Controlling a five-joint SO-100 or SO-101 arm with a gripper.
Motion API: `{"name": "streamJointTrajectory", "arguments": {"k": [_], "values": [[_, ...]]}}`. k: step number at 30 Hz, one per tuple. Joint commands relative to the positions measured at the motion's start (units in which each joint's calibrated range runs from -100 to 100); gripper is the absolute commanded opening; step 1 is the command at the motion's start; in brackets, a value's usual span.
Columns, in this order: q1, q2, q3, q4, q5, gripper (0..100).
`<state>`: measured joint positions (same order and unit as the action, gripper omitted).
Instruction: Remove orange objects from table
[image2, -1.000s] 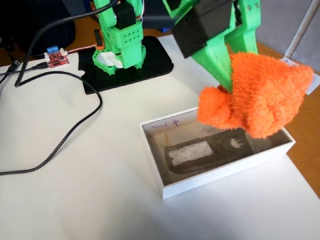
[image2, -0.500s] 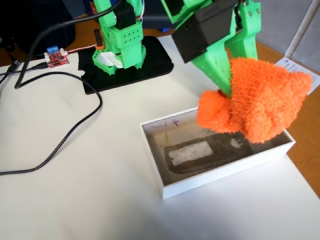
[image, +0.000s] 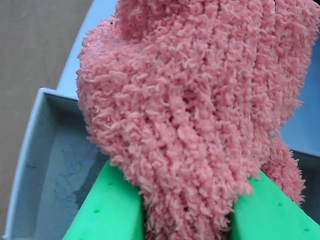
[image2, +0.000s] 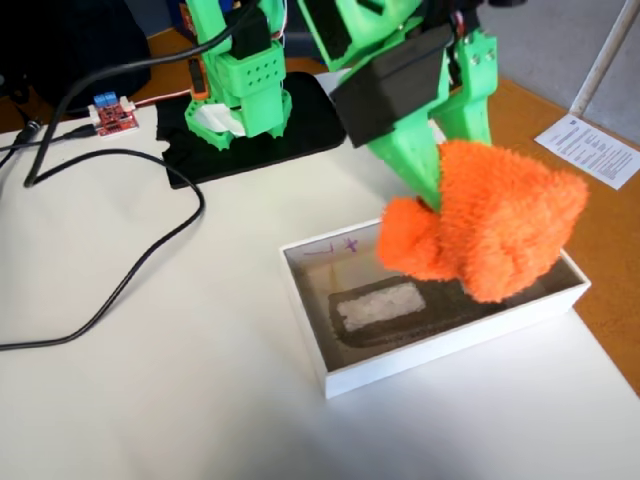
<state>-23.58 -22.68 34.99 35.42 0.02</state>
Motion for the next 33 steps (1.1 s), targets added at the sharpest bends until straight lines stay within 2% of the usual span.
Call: {"name": "streamJointTrajectory", "arguments": {"k": [1,3,5,8,10,13,14,16,18,22,27,31,33], "values": [[0.3,-0.4,-4.4,-0.2,-0.3,0],[0.8,-0.4,-3.4,0.0,1.3,0],[-2.9,0.1,-4.6,-2.0,1.9,1],[-15.4,2.6,-14.9,-3.7,1.9,2],[-25.3,5.0,-21.7,-9.2,3.4,6],[-38.9,10.3,-28.8,-24.4,7.2,53],[-42.3,12.2,-32.2,-25.7,9.2,58],[-46.9,15.3,-35.9,-28.1,12.6,58],[-49.3,16.6,-37.1,-28.9,13.4,58],[-49.3,15.9,-35.9,-29.0,10.4,58],[-42.6,10.2,-26.4,-28.9,6.3,58],[-27.6,0.0,-11.9,-20.6,1.1,58],[-17.0,-6.2,-2.1,-14.5,1.4,58]]}}
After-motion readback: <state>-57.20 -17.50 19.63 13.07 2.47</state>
